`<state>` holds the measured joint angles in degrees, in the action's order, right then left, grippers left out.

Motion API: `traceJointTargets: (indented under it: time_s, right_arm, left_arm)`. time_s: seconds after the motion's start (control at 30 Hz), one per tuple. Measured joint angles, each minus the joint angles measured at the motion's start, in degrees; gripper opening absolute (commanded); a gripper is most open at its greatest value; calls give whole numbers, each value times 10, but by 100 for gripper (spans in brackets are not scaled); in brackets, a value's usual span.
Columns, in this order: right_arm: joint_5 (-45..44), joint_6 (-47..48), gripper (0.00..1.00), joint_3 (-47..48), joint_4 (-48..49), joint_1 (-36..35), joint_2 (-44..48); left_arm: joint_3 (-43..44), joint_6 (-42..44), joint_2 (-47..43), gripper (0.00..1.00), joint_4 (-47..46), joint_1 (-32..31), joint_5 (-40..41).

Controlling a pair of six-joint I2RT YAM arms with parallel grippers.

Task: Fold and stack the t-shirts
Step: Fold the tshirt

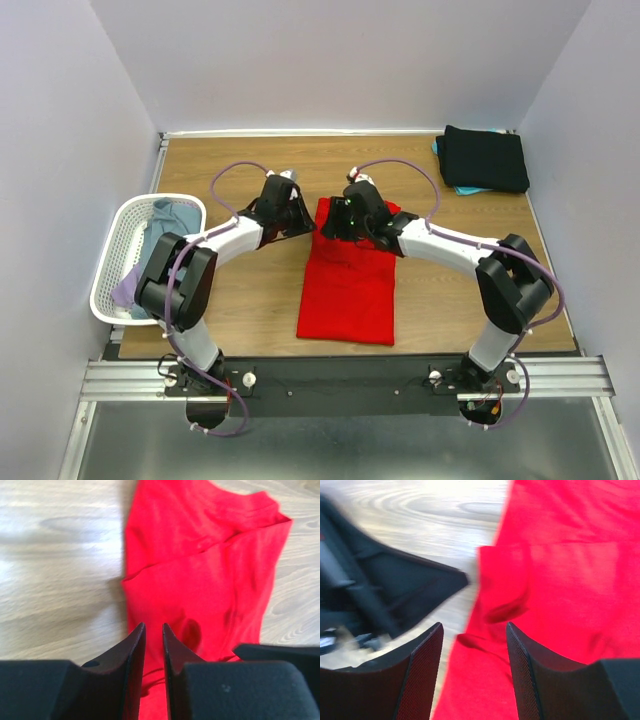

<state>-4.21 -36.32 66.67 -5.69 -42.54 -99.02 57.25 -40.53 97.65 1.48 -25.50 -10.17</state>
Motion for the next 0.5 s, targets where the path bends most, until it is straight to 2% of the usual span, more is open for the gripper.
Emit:
traceJointTargets:
  time_s: [0.03, 0.13, 0.37, 0.5]
  right_arm:
    - [-2, 2, 51, -5, -2, 6, 0]
    - [-5, 4, 42, -18, -4, 20, -1]
    - [-11, 4, 43, -26, -4, 32, -20]
    - [-11, 4, 49, -26, -4, 32, -42]
  left_arm:
    - [4, 0, 1, 29, 4, -1, 0]
    - [46, 3, 18, 31, 13, -8, 1]
    - [127, 9, 75, 34, 46, -33, 36]
    - [143, 9, 101, 35, 61, -40, 56]
